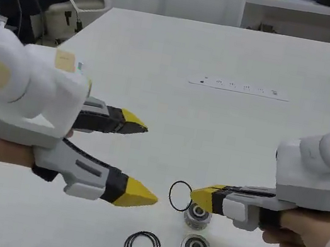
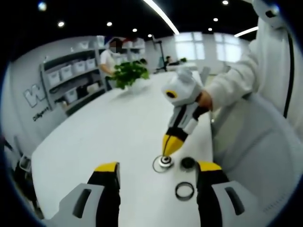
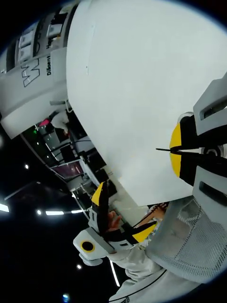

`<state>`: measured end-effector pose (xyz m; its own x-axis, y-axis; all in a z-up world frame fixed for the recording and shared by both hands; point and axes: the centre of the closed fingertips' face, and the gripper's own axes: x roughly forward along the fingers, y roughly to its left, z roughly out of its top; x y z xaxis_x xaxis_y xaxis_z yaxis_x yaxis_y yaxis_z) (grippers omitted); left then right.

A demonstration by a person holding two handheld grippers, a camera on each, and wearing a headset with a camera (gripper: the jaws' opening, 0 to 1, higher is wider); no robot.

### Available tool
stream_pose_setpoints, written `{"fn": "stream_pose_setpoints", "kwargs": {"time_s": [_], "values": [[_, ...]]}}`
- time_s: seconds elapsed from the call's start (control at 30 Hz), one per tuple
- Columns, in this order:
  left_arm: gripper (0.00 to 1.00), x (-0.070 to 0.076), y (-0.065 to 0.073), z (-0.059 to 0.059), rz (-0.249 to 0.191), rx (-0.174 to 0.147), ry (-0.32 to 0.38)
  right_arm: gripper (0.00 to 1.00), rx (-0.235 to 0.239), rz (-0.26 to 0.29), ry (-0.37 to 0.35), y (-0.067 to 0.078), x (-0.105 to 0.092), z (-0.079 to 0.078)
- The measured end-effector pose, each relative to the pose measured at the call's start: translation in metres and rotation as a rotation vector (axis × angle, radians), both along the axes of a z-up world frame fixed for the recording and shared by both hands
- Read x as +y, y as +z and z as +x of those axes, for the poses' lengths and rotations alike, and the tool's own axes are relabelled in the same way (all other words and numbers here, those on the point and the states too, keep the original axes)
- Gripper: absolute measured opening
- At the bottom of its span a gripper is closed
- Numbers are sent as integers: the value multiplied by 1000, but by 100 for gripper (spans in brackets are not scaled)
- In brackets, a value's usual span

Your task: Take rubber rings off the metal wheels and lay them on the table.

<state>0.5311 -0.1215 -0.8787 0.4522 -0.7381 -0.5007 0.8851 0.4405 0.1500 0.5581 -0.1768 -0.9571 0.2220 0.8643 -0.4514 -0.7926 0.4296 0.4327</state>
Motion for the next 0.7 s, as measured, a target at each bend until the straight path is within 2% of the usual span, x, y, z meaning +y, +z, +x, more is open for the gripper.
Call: {"fn": "stream_pose_setpoints", "kwargs": {"time_s": [0.07,0.23,0.33,0.43,0.53,0.6,0.7], "values": [[66,11,4,-8,7,-11,19,0,8,7,17,1,4,-5],[68,37,5,-24,3,-11,98,0,23,19,62,2,13,-17],[69,50,-3,-33,-8,12,148,0,29,20,88,1,17,-24],[70,57,-10,-37,-20,22,189,0,43,23,111,0,21,-31],[71,57,-21,-45,-37,52,209,0,56,19,137,-3,25,-38],[71,53,-29,-51,-43,71,209,0,64,19,150,-4,26,-42],[72,42,-38,-58,-77,102,212,0,84,18,174,-6,28,-49]]}}
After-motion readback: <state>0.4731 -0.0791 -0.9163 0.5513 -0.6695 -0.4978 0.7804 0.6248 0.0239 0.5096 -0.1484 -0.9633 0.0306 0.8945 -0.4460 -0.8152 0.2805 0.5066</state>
